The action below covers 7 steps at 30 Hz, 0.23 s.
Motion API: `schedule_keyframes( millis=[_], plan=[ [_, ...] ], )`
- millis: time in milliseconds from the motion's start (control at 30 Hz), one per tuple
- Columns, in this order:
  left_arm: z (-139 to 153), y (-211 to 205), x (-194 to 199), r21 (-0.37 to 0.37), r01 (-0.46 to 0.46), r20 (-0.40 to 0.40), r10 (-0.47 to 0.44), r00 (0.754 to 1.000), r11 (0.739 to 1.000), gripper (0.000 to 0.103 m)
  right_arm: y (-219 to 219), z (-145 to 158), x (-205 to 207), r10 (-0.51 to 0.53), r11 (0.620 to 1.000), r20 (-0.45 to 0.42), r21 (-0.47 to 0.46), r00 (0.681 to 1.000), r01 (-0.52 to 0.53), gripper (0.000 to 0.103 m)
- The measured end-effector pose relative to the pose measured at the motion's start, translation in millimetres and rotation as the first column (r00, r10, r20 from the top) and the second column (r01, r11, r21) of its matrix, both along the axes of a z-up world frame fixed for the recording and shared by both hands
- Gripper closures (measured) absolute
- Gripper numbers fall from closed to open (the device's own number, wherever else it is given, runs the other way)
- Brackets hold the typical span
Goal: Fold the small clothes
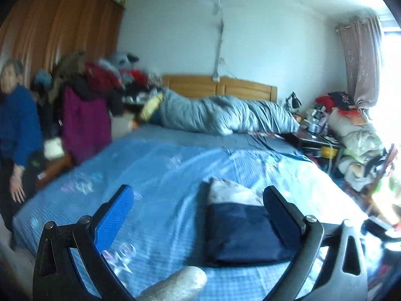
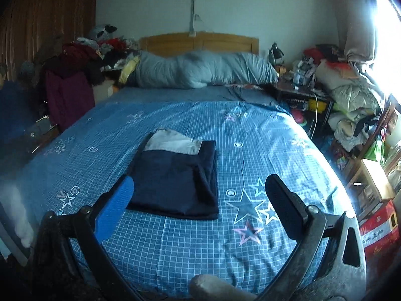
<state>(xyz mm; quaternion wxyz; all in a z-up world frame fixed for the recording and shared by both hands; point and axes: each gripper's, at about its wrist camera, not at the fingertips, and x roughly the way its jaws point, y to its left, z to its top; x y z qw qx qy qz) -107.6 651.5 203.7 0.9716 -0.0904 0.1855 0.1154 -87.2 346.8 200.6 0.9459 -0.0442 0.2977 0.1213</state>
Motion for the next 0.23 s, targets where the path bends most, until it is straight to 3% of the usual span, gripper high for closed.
schedule_keyframes(
  millis=[100,233],
  plan=[
    [-8.2,1.9,9.2,-0.028,0.016,-0.082,-0.018,0.996,0.999,0.007,2.9,-22.4,10.3,-0.007,0.999,-0.1,0.038,0.995,0.011,0.0],
    [-24.9,-5.0,15.6,-0.027,0.044,-0.151,-0.047,0.987,0.999,0.012,8.9,-24.8,6.5,-0.002,0.999,-0.111,0.039,0.994,0.006,0.0]
  ],
)
